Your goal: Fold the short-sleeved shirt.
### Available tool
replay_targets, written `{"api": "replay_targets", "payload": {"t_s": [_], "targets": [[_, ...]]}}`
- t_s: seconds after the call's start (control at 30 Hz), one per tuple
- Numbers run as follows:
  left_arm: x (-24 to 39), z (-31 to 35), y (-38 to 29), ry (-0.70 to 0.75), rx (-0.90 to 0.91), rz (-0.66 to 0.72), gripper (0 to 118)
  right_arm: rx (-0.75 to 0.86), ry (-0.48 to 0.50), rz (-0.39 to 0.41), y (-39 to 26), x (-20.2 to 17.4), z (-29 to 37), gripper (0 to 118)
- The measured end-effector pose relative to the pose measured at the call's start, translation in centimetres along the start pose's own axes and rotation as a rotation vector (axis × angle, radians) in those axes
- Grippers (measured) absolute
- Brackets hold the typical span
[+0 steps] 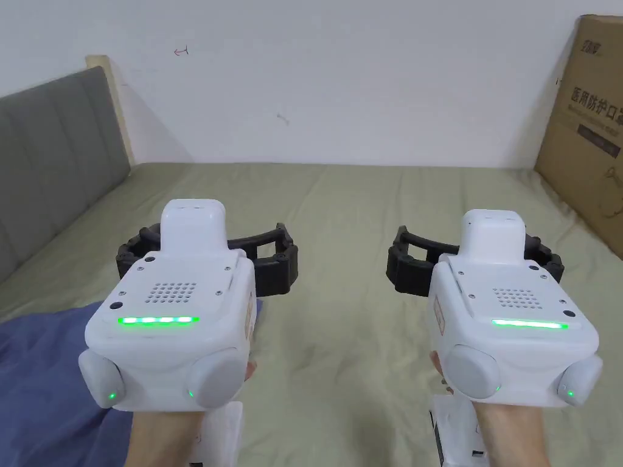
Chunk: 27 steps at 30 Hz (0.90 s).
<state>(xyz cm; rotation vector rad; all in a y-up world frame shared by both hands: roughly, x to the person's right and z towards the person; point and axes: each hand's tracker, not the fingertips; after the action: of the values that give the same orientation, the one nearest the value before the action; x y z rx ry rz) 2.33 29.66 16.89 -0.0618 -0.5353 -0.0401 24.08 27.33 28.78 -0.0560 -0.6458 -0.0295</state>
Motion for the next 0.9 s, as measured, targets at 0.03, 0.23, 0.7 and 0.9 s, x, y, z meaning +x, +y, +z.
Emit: {"api": "replay_targets", "payload": {"t_s": [0.03, 0.23, 0.7, 0.9], "targets": [[0.01, 0.01, -0.02, -0.003, 0.0, -0.008, 118, 0.005, -0.001, -0.004, 0.02, 0.0, 0.09, 118], [0.23, -0.09, -0.01, -0.018, -0.007, -0.03, 118, 0.015, 0.011, 0.036, 0.03, -0.26, 0.39, 118], [-0.34, -0.53, -0.29, -0.015, -0.042, 0.003, 118, 0.013, 0.027, 0.045, 0.21, -0.57, 0.67, 118], [-0.48, -0.48, -0.34, -0.01, -0.035, 0.005, 118, -0.019, 0.02, 0.03, -0.17, -0.55, 0.44, 118]]}}
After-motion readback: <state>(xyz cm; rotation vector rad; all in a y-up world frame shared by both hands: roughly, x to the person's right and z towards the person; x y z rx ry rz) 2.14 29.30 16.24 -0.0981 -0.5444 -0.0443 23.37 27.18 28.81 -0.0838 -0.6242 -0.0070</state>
